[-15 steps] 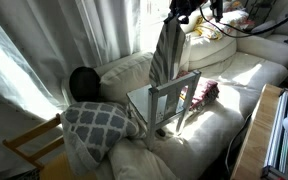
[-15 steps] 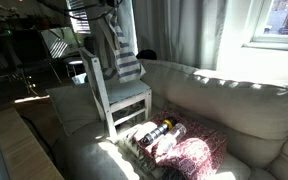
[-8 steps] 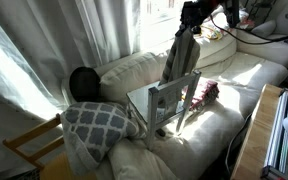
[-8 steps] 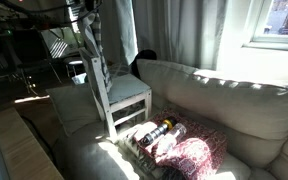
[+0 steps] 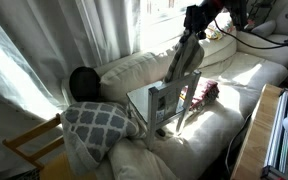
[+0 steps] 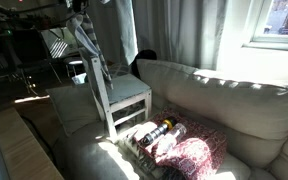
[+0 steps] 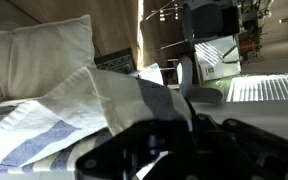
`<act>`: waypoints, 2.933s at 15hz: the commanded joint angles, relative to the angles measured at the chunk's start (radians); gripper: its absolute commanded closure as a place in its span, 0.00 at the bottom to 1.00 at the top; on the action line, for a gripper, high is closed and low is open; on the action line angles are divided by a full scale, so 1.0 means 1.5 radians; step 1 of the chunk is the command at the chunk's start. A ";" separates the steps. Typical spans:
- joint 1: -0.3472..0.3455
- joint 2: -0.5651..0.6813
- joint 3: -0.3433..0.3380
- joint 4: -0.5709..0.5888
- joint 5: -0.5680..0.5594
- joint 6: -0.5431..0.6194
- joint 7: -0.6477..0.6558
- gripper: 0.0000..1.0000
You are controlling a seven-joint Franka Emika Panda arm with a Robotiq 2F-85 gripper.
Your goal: Hang the towel on the chair
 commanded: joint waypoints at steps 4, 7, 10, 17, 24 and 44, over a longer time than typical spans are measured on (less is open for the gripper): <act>0.015 -0.014 0.007 -0.021 -0.021 -0.067 0.009 0.99; 0.018 -0.025 0.017 -0.030 -0.049 -0.089 0.019 0.99; 0.022 -0.029 0.021 -0.036 -0.076 -0.109 0.022 0.99; 0.028 -0.052 0.029 -0.032 -0.108 -0.136 0.023 0.99; 0.039 -0.052 0.039 -0.033 -0.130 -0.186 0.038 0.99; 0.081 -0.018 0.105 -0.079 -0.185 0.120 -0.004 0.00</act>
